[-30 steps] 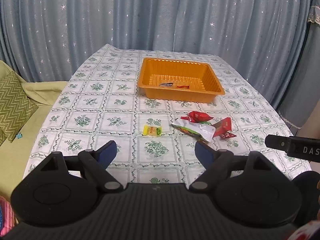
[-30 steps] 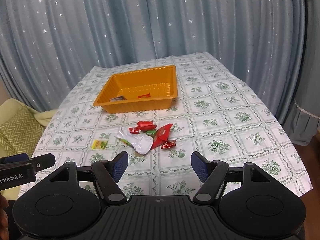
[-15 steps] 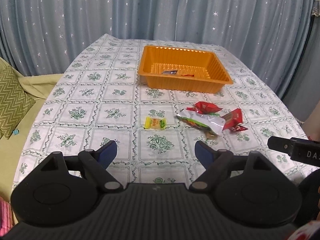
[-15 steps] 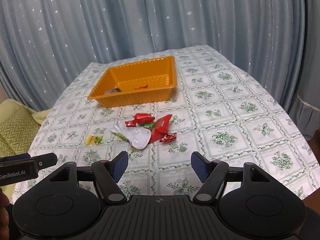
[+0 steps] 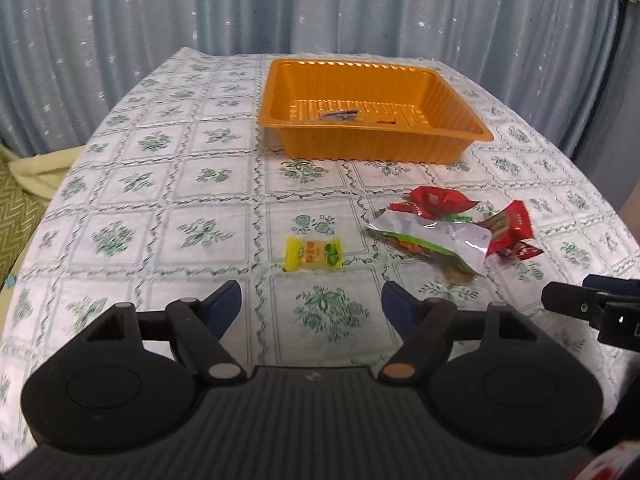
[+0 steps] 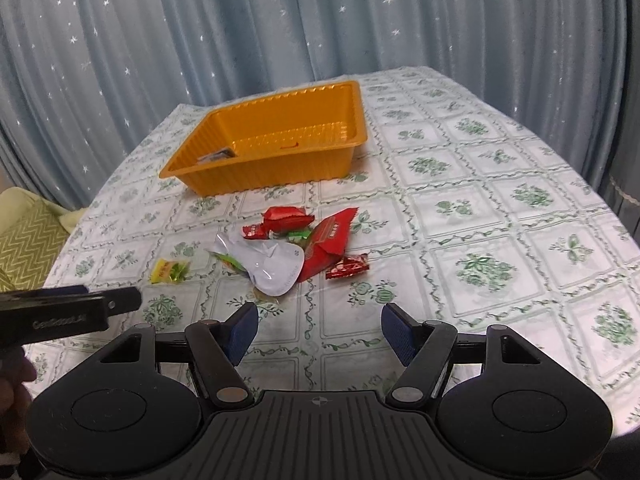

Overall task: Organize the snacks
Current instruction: 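Lower the left tool onto the yellow candy and close it, then grasp the red chocolate bar with the right tool while the left tool holds the yellow candy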

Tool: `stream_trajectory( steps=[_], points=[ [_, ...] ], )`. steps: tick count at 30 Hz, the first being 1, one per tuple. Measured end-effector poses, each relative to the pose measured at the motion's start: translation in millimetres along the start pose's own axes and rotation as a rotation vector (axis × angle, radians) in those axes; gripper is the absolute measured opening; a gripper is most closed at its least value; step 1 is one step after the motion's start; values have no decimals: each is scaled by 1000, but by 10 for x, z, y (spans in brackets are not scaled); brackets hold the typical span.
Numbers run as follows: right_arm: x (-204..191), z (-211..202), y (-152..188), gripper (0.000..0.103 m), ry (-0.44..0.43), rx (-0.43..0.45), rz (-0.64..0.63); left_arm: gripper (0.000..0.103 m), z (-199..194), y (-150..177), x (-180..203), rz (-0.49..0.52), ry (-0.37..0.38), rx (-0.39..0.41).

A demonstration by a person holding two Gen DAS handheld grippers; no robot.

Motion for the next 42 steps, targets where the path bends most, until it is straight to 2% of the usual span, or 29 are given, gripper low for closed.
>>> stream_trajectory(
  steps=[6,14,21,23,28,33,38,42],
  points=[
    [16,204,1,69,-13,-21,-11,72,281,-96,62,171,12,17],
    [59,359,31,69,-23,-33,0,65,622,-138,128,486,21,30],
    [111,404,24,69,-27,-29,18,64,775,-245,103,564,83,57],
    [125,416,20,69,-27,-30,21,60,800,-273,108,564,106,56],
    [128,435,23,69,-24,-30,19,38,846,-331,97,483,177,15],
    [123,434,22,69,-20,-30,18,19,833,-320,109,409,207,-15],
    [107,406,4,69,-21,-23,12,18,788,-299,113,300,168,-42],
    [105,370,-33,69,-7,-9,-15,18,629,-244,137,233,157,-31]
  ],
)
Point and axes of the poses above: each gripper's, at about its wrist camera, not at the fingertips, and z roughly the way its jaws point, x to its right, y to its underside, the point moved 4 cm from there along z, roughly the way its jaws point, and after that the axes turned 10 degrees about -y, right-handed, at the moved point
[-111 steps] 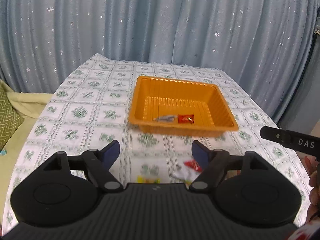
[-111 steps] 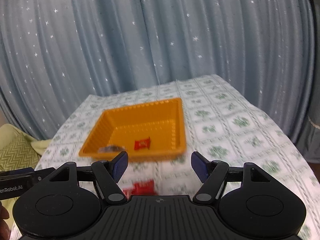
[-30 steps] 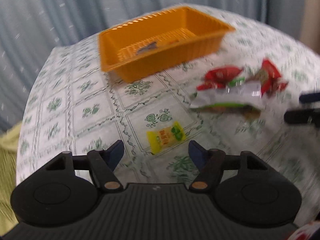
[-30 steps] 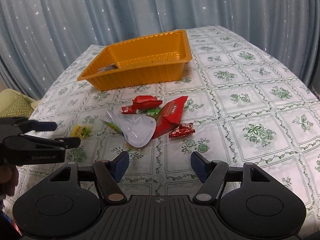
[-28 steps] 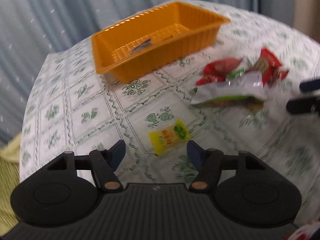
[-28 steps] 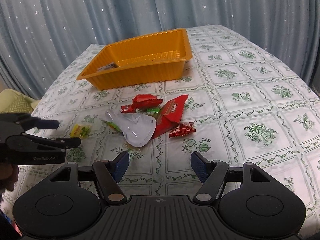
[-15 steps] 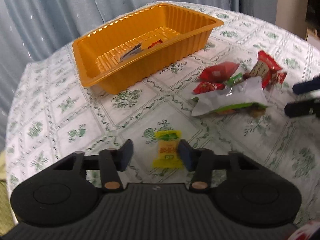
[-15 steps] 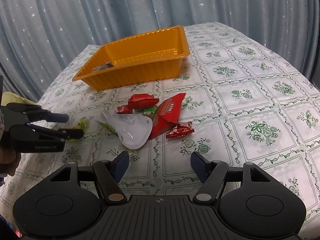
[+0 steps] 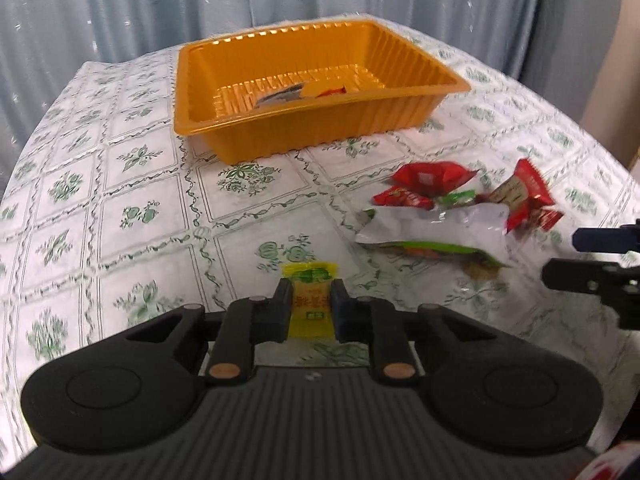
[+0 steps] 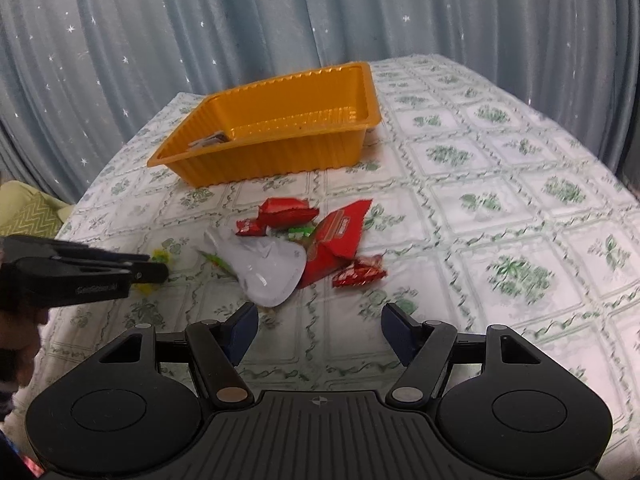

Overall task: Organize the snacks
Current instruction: 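Grasp the red chocolate bar with the right tool while the left tool holds the yellow candy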

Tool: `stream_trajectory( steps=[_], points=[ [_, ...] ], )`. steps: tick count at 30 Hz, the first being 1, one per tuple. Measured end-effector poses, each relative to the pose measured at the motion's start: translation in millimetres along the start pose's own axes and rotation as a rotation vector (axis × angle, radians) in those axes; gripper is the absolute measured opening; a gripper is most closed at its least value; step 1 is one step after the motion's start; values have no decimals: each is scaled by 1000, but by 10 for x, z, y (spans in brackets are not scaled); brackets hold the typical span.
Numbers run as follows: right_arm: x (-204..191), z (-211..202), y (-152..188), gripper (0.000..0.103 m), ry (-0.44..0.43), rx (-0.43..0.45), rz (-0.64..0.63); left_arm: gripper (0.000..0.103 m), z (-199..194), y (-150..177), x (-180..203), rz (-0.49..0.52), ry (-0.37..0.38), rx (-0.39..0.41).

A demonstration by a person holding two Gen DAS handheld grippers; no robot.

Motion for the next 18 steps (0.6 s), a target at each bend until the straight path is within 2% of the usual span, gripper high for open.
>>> stream_trajectory(
  steps=[7,10,18],
  points=[
    [176,55,-122,69,45,20,0,18,-260,56,78,-105,-1,12],
    [180,158,-178,51,61,8,-46,18,-316,68,117,-125,12,13],
    [281,387,-200,34,89,-24,-74,18,-370,100,176,-148,19,6]
  ],
)
Point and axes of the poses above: each gripper's, at about its wrist camera, not at the fingertips, and z roughly the way its jaws point, x to its right, y to its underside, the point moved 4 cm from there along z, roughly the way its jaws point, and after that the axes turned 10 degrees about -y, right-handed, at the moved point
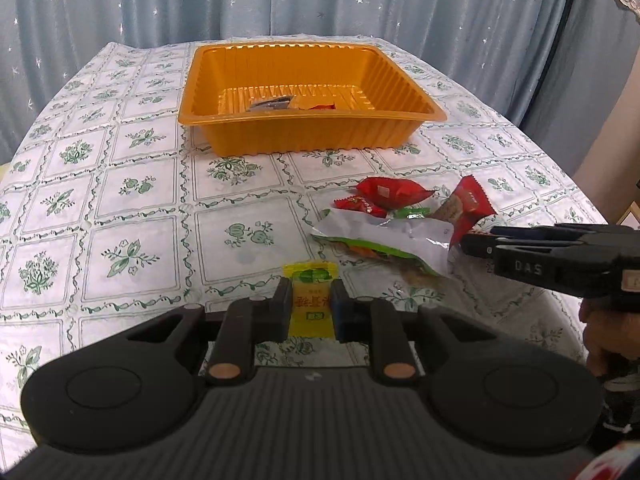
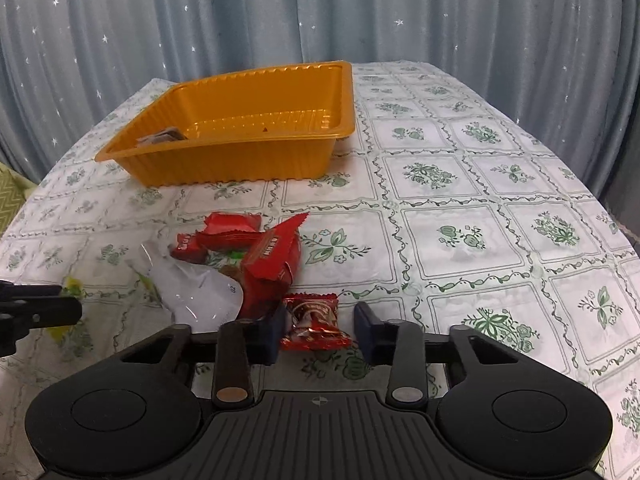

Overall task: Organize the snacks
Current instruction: 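Grasp the red chocolate bar with the right tool while the left tool holds the yellow candy, then lift and carry both held snacks toward the orange tray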

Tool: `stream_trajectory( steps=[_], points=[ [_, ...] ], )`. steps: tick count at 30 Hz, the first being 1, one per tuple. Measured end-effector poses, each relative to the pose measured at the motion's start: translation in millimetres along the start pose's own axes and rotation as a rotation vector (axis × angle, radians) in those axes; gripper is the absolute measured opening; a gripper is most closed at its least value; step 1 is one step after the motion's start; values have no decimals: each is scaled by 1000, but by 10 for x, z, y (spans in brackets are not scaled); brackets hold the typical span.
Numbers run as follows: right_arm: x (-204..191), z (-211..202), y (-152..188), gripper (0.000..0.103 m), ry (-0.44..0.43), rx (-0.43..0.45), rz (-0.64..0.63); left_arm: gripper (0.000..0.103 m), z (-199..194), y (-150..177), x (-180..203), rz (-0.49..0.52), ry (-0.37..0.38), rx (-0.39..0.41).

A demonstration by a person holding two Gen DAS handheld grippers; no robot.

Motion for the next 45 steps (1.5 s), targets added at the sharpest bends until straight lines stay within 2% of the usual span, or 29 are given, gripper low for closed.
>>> stream_trajectory(
  steps=[10,16,19,21,22,23,27,28,30,31,32,45],
  points=[
    [-49,-206,39,34,20,17,-22,18,-115,75,51,-38,-13,-9],
    [-42,-288,155,34,27,-18,-19,18,-240,103,128,-42,0,-2],
    [-42,-279,224,35,2,-53,-15,18,-279,112,140,-48,4,-1],
    [-57,-273,240,40,4,-58,-28,18,-298,120,143,-51,3,-2],
    [-64,-275,242,49,2,-56,-31,18,-301,123,145,-51,2,-3],
    [-68,-273,237,54,1,-53,-33,18,-302,126,147,-51,3,-4],
    [-78,-255,237,54,1,-52,-43,18,-297,137,152,-59,3,-7],
    [-85,-252,244,54,3,-55,-47,18,-291,136,152,-61,4,-8],
    [-91,-253,252,44,9,-54,-49,18,-290,134,151,-64,4,-9],
    [-94,-255,258,27,12,-55,-53,18,-289,135,152,-65,5,-10],
    [-94,-255,257,23,24,-53,-59,18,-291,135,153,-66,4,-10],
    [-210,-538,203,22,4,-16,-41,18,-499,123,180,-96,-39,2]
  ],
)
Point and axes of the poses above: each gripper's, at about its wrist camera, not at the fingertips, and z roughly the way its jaws point, x to its right, y to its underside, the point moved 4 cm from there along z, roughly the way its jaws point, and after that the axes turned 10 degrees about -y, right-handed, at the moved point
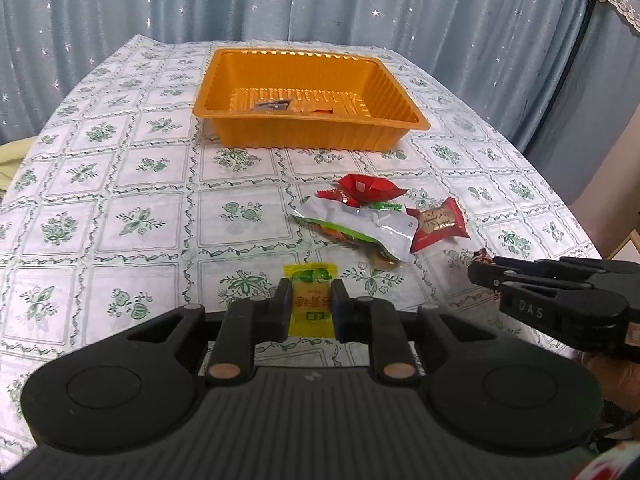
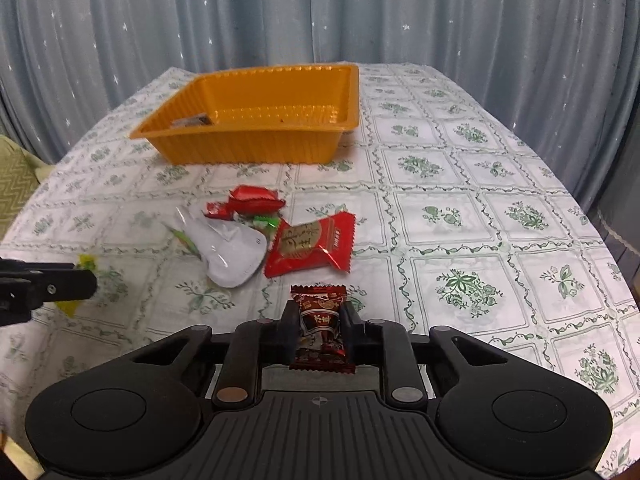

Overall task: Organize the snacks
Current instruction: 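Lift and carry both held snacks toward the orange tray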

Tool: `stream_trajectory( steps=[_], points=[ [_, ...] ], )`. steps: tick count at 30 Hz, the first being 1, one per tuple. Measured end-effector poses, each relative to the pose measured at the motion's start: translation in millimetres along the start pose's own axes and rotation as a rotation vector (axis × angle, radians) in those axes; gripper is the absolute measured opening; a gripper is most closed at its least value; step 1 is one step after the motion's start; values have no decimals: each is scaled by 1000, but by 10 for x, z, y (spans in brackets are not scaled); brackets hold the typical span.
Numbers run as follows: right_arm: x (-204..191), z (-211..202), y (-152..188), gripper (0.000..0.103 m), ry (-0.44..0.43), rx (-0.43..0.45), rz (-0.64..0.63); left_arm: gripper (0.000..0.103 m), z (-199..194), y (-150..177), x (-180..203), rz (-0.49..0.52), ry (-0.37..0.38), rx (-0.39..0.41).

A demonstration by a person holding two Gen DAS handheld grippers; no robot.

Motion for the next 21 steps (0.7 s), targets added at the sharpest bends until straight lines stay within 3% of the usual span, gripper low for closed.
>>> stream_trajectory(
  steps=[21],
  points=[
    [-299,-607,-163,22,-60,87,8,18,-559,-56,43,-44,-28,54]
  ],
)
Point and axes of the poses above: each gripper's, at about its wrist camera, not at the fingertips, and z roughly the way its jaws point, x to its right, y to its underside, the point moved 4 cm from there along z, roughly the way its jaws point, and after that the axes turned 10 degrees about -y, right-handed, at the moved point
